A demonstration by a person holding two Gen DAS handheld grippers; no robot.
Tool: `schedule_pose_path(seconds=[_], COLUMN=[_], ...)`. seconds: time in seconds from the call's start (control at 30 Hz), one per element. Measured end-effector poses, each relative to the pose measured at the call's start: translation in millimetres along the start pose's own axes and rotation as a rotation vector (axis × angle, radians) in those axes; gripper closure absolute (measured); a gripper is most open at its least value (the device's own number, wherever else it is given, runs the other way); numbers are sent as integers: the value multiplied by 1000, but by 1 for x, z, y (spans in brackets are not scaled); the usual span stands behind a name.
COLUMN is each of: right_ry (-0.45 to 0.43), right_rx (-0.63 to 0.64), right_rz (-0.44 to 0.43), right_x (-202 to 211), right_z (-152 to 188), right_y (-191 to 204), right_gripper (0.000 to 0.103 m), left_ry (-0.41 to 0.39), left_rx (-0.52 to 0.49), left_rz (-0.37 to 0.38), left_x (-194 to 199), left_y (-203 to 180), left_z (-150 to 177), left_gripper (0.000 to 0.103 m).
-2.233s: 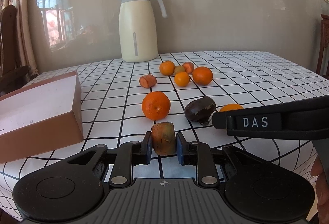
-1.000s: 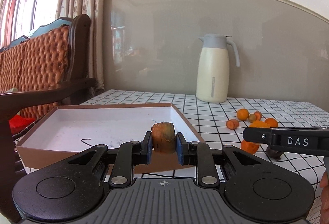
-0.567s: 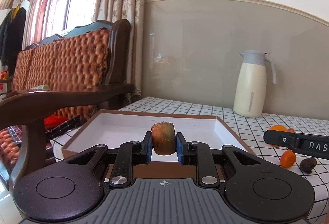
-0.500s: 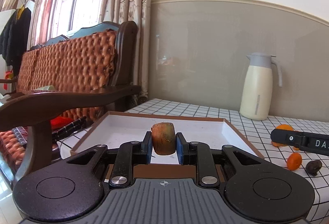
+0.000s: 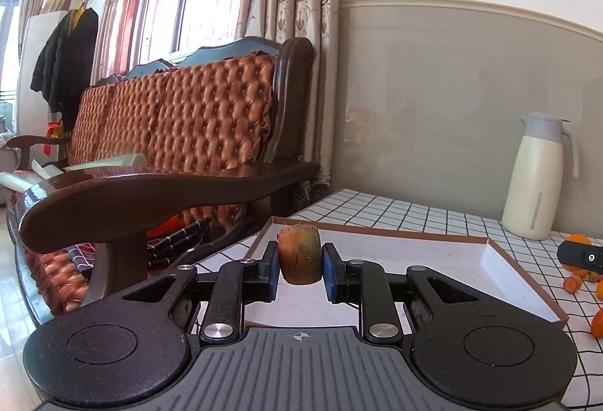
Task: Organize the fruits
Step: 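Carry the kiwi with the left gripper while the right carries the small orange to the white tray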
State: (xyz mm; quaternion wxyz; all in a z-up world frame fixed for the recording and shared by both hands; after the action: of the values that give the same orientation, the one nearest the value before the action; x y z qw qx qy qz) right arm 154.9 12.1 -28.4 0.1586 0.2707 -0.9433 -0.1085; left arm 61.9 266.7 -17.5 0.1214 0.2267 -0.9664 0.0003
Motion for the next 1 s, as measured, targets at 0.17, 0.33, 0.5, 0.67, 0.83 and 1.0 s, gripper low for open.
schedule_pose_path(seconds=[0.17,0.33,0.5,0.67,0.83,1.0], right_ry=[-24,14,78,111,120,95], right_rx=[34,38,18,8,35,68], right_rz=[-2,18,58,78,85,97], right_x=[-14,-34,-49,-60,-69,-65], right_z=[-10,-7,7,10,12,10], right_y=[6,2,-10,-14,-12,-10], right_gripper=[75,75,75,75,75,65], left_ry=[32,66,99,121,131,147], left_rx=[31,27,25,20,26,30], left_rz=[-7,-12,-25,-34,-38,-41], left_x=[-20,-36,-46,-51,-56,-58], left_y=[9,7,8,8,8,5], left_z=[5,12,19,24,25,24], left_gripper=[79,79,79,79,79,74])
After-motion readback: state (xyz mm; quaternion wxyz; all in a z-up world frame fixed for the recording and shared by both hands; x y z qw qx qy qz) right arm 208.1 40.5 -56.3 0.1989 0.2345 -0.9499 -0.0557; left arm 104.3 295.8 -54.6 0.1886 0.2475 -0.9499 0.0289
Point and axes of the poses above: each gripper's, at about its wrist camera, not at the fingertips, and x roughly against the way its jaws point, y to its left, z to its underside, the point moved 10 cm from there along -x, roughly the way its jaws point, and after that the axes turned 6 degrees about -x, right-handed, at the moved point
